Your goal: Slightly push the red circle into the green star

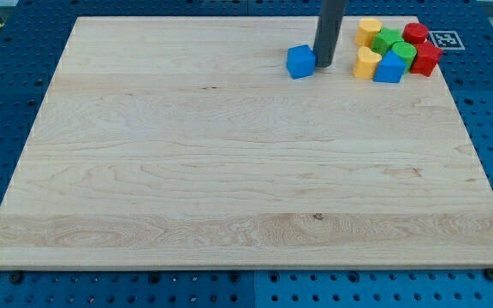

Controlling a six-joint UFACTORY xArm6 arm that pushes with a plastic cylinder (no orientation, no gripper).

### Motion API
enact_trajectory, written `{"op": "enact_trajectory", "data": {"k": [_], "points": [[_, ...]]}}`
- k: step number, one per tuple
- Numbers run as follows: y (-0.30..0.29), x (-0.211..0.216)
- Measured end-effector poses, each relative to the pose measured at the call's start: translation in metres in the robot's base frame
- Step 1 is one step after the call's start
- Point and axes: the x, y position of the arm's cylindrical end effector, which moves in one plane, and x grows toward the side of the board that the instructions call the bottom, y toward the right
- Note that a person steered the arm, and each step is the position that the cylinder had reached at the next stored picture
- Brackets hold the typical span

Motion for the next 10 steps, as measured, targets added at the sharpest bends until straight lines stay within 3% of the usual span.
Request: {"op": "enact_trajectory", "data": {"k": [2,3,5,6,7,9,10], "points": [[-0.066,0.029],[-0.036,0.061],[0.138,0.090],[0.234,0.083],[0.246,0.074],[0.243,-0.031],[0.213,-0.060]]}}
